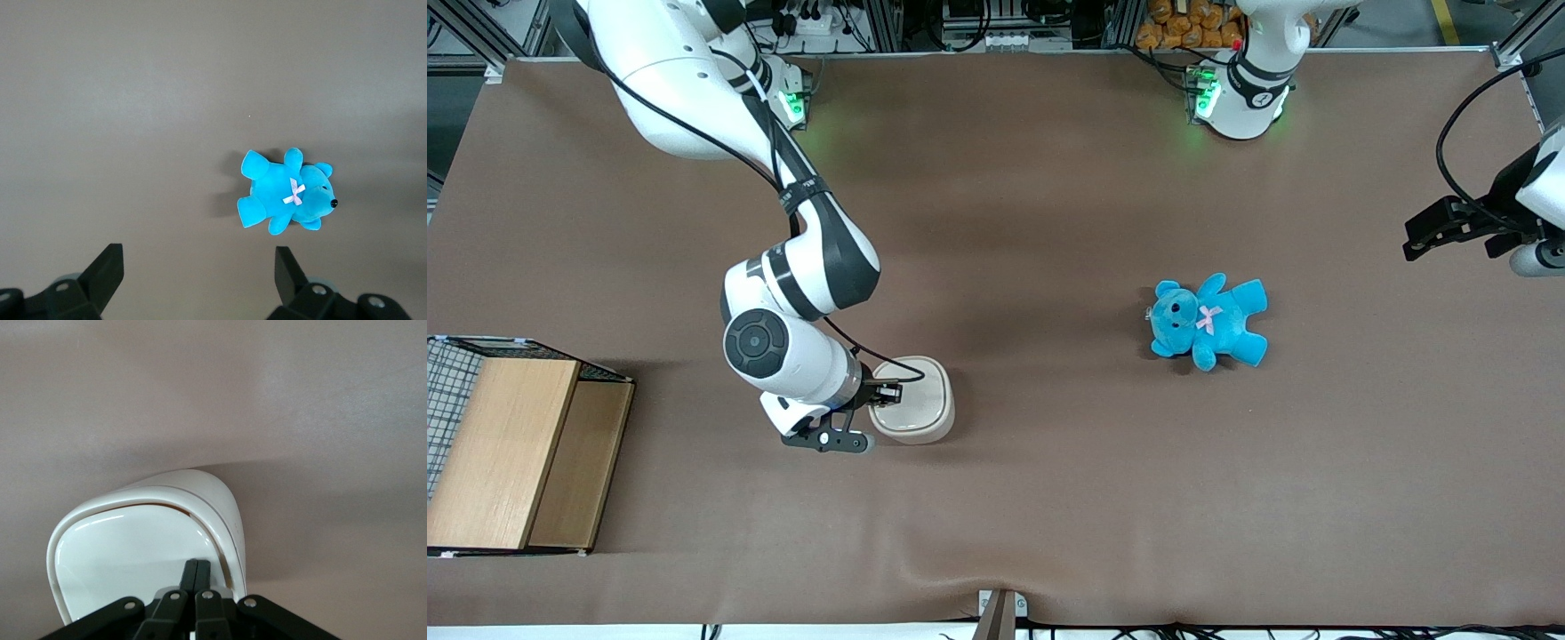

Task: Open trash can with right arm

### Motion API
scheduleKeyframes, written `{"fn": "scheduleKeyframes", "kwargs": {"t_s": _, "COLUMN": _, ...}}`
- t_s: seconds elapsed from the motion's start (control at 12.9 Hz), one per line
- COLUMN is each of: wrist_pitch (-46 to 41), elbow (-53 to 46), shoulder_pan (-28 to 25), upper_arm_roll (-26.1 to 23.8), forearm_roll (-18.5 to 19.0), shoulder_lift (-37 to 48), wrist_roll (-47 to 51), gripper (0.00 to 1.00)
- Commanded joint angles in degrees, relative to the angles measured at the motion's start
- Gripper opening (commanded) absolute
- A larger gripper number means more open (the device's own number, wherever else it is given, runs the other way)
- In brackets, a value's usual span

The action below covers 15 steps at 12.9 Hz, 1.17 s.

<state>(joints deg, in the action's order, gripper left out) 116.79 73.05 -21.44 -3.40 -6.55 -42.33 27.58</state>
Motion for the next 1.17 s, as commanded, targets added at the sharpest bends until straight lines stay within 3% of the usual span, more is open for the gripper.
{"fn": "scheduleKeyframes", "kwargs": {"t_s": 0.0, "wrist_pitch": 0.37, "elbow": -0.45, "shoulder_pan": -0.18, "upper_arm_roll": -0.11, "forearm_roll": 0.75, "shoulder_lift": -0.91, "wrist_roll": 0.54, "gripper": 0.00}}
{"fn": "scheduleKeyframes", "kwargs": {"t_s": 1.09, "wrist_pitch": 0.37, "elbow": -0.80, "shoulder_pan": -0.18, "upper_arm_roll": -0.20, "forearm_roll": 1.11, "shoulder_lift": -1.62, "wrist_roll": 0.72, "gripper": 0.00}}
